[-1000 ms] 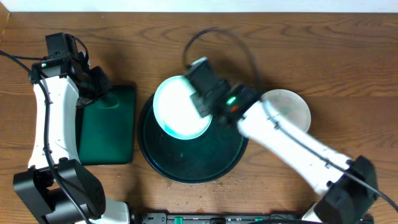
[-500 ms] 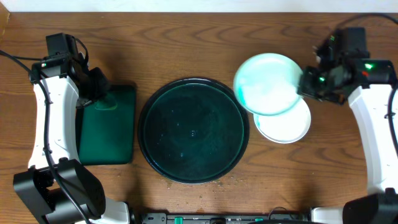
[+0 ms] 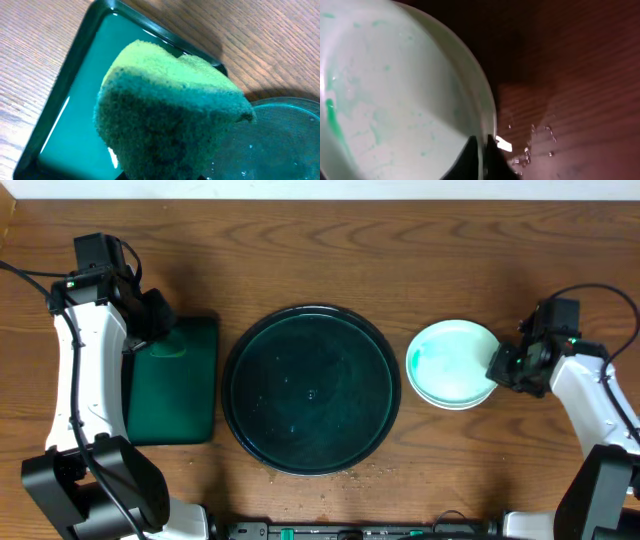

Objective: Clean dirty plates on tray and stack at the side
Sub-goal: 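Lift the last plate with the right gripper and stack it on the others, then lower the sponge onto the green tray and open the left gripper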

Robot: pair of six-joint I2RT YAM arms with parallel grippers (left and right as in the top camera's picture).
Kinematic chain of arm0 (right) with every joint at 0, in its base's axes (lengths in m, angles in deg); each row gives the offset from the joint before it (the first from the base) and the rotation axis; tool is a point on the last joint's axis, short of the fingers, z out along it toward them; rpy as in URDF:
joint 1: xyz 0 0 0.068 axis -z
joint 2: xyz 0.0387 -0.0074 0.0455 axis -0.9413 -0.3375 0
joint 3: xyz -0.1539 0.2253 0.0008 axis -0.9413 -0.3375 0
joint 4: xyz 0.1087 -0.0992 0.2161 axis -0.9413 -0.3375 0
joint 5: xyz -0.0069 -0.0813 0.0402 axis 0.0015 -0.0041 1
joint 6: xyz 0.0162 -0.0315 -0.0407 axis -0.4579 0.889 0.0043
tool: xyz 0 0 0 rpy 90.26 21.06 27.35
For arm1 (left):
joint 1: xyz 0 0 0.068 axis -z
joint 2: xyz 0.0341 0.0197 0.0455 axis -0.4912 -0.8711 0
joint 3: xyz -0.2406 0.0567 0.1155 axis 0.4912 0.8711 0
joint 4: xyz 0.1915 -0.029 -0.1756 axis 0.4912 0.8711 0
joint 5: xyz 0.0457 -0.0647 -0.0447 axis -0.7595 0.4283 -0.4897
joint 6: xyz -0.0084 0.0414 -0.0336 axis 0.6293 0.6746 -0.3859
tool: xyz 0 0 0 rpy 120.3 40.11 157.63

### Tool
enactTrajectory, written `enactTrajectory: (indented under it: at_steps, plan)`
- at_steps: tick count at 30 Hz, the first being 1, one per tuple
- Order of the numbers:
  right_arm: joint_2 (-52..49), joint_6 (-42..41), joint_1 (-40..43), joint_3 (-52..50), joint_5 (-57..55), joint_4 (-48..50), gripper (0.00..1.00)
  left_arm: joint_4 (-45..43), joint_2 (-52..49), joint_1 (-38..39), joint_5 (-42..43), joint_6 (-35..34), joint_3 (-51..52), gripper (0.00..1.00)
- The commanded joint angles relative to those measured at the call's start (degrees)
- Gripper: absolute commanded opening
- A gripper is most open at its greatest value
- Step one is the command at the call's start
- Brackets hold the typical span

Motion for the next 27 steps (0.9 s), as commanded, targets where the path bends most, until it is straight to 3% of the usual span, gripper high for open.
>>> enactTrajectory:
  at_steps: [1, 5, 9, 12, 16, 24, 27]
  plan:
    - [0.3, -0.5, 0.4, -1.8, 0.6, 1.1, 0.24, 0.0, -0.1, -0.2, -3.0, 1.0, 0.3, 0.08]
    - [0.5, 2.0, 0.4, -0.8, 4.3, -0.3, 0.43, 0.0, -0.2, -0.2, -6.4, 1.4, 2.2, 0.08]
    - [0.5, 4.2, -0.3, 7.0, 6.4, -6.4, 0.53, -2.5, -0.9, -0.2, -7.0, 6.7, 6.7, 0.07]
    - [0.5, 6.7, -1.7, 15.6, 6.4, -12.0, 0.76, -6.4, -2.5, -0.2, -7.0, 8.7, 10.8, 0.08]
    - [0.5, 7.0, -3.5, 22.3, 6.4, -15.9, 0.80, -8.9, -5.0, -0.2, -6.9, 8.7, 13.9, 0.08]
    - [0.6, 7.3, -5.8, 26.9, 6.4, -19.8, 0.81, -7.4, -6.0, -0.2, -4.4, 8.7, 13.0, 0.55]
    - [1.2, 8.8, -6.0, 28.2, 6.4, -21.3, 0.81, -4.5, -3.7, -0.2, -1.4, 8.7, 9.0, 0.63]
